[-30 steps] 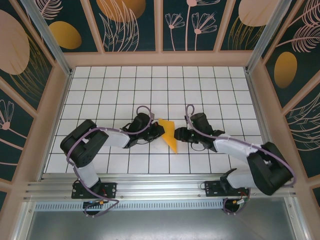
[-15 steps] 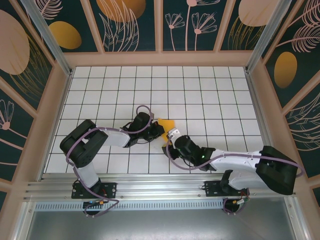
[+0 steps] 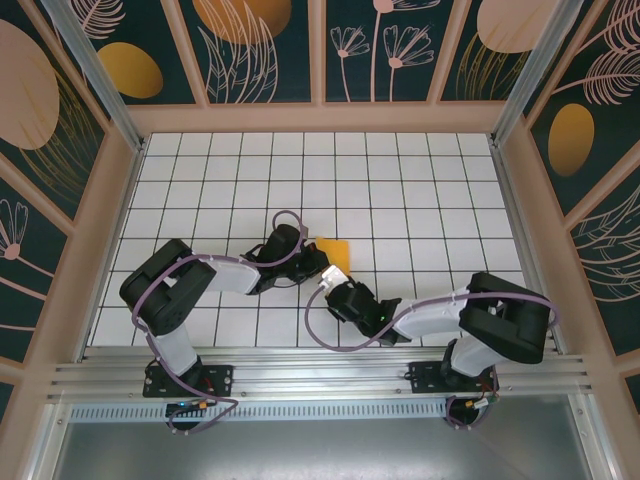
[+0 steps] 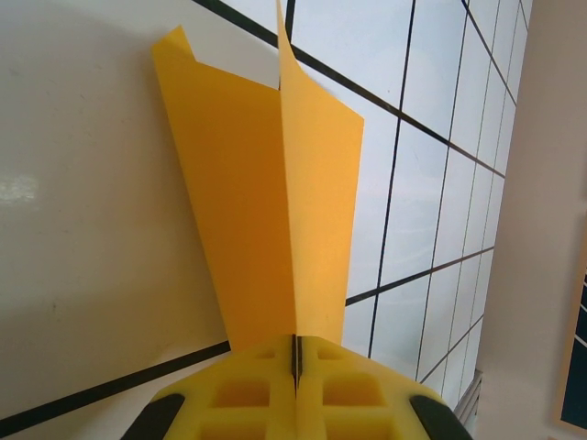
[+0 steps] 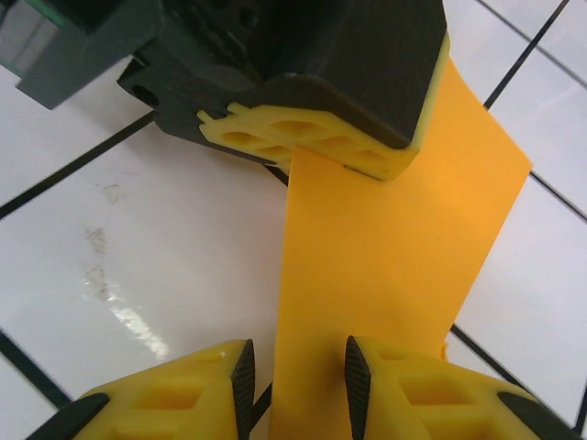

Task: Fold a paper plane with a square sheet of paper (pick it up from the middle)
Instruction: Fold the wing for the fifth time at the center of the table.

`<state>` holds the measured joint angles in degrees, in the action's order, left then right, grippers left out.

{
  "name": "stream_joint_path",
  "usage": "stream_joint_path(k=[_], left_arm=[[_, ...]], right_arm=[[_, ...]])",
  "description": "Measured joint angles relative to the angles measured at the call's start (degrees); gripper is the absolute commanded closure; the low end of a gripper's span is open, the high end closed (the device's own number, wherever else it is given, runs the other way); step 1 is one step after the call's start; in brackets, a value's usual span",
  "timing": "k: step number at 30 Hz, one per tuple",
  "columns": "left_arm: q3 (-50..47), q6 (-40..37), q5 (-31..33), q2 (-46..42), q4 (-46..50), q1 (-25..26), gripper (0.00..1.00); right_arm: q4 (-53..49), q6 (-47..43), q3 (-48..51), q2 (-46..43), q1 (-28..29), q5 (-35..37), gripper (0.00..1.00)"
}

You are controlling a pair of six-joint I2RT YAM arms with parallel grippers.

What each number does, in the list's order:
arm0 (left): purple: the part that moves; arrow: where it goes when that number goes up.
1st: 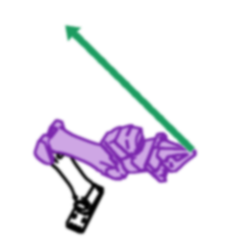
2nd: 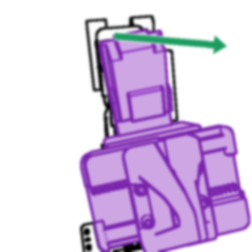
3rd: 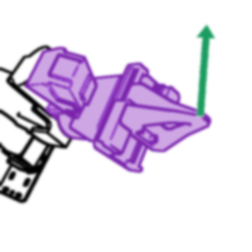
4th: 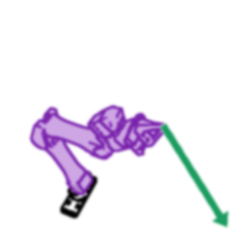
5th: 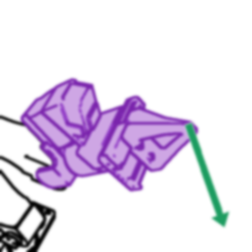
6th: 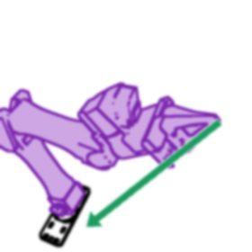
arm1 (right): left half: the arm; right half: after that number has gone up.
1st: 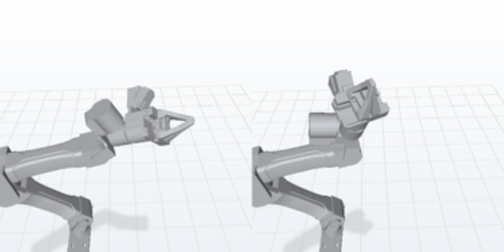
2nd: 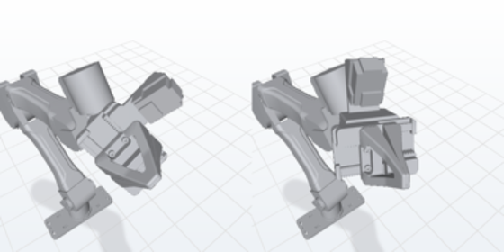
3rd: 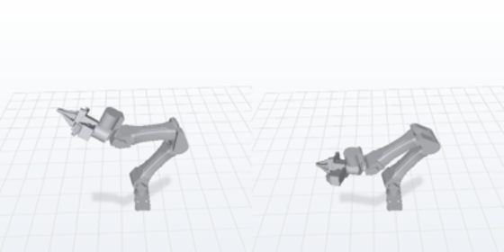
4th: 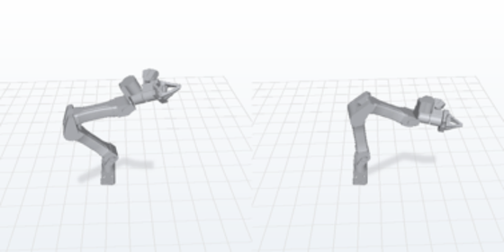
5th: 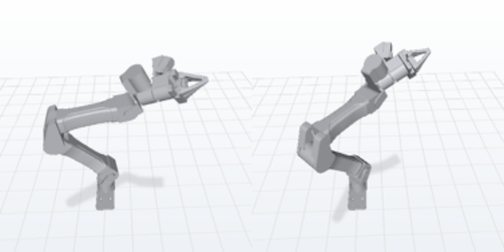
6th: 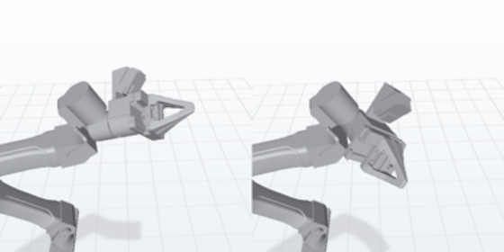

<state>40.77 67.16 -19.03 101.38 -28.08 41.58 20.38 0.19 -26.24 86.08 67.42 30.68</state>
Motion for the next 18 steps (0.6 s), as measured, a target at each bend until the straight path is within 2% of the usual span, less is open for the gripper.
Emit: stream_joint_path(k=[4,13,16,18], left_arm=[[0.13,0.00,0.02,0.00,0.11,0.00,0.99],[0.28,0.00,0.15,0.00,0.92,0.00,0.96],[0.28,-0.04,0.59,-0.02,1.68,0.00,0.88],[0.28,-0.31,1.33,-0.37,2.62,0.00,0.76]], right_arm=[[0.94,-1.25,-0.35,1.36,0.26,1.90,0.75],[2.34,-1.29,-0.79,3.10,0.63,5.42,0.97],[2.78,-0.44,-1.01,3.82,0.63,5.79,1.00],[3.02,0.37,-1.05,4.09,0.63,5.75,1.00]])
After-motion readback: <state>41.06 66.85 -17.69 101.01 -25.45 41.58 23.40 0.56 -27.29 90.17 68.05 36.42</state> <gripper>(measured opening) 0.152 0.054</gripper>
